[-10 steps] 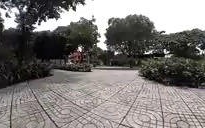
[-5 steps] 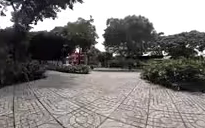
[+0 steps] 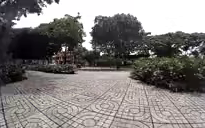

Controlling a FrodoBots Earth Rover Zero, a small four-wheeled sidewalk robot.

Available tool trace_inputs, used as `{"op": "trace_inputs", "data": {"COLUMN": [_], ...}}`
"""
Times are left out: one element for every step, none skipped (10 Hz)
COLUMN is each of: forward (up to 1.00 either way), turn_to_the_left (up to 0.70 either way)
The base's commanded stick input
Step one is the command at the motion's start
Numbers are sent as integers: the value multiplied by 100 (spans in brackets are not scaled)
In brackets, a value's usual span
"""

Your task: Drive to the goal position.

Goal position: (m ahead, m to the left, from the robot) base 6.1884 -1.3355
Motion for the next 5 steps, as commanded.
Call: {"op": "trace_inputs", "data": {"forward": [100,100,100,100,100], "turn_to_the_left": [0,0,0,0,0]}}
